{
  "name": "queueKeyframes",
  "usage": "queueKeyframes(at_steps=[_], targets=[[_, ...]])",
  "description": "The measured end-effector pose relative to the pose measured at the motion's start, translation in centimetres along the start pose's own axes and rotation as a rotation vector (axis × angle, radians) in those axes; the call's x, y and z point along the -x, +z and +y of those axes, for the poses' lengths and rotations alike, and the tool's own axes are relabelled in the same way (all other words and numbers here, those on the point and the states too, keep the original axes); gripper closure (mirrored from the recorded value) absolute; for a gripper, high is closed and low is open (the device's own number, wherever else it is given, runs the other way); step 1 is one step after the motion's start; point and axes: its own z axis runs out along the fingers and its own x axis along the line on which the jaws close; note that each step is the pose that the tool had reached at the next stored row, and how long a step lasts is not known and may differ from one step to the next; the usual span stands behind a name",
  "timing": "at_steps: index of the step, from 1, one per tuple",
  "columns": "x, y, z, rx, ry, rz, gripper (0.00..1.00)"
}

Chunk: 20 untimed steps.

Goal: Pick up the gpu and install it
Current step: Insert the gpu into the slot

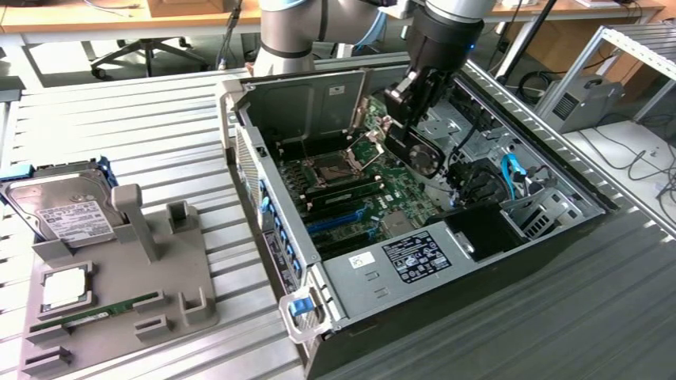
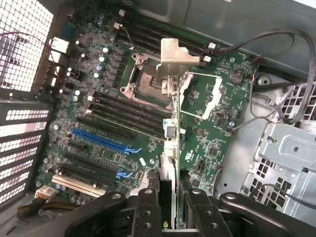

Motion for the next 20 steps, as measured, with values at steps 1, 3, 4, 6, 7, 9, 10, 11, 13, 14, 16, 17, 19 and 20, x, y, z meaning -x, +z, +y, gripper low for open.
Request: queueKeyframes(at_steps=[1,3,4,6,7,9,10,11,13,14,16,17,19,20], targets=[[0.00,0.00,0.00,-0.0001,-0.010,0.0002,0.74],[0.00,0.00,0.00,-0.0002,-0.019,0.0003,0.74],[0.00,0.00,0.00,-0.0002,-0.025,0.0004,0.74],[0.00,0.00,0.00,-0.0003,-0.036,0.0006,0.74],[0.00,0.00,0.00,-0.0003,-0.042,0.0007,0.74],[0.00,0.00,0.00,-0.0003,-0.052,0.0008,0.74],[0.00,0.00,0.00,-0.0004,-0.057,0.0009,0.74],[0.00,0.00,0.00,-0.0005,-0.063,0.0010,0.74],[0.00,0.00,0.00,-0.0006,-0.074,0.0012,0.74],[0.00,0.00,0.01,-0.0007,-0.090,0.0014,0.74],[0.00,0.00,0.01,-0.0008,-0.108,0.0017,0.74],[0.00,0.00,0.01,-0.0008,-0.113,0.0018,0.74],[0.00,0.00,0.01,-0.0009,-0.124,0.0020,0.74],[0.00,0.00,0.01,-0.0009,-0.129,0.0020,0.74]])
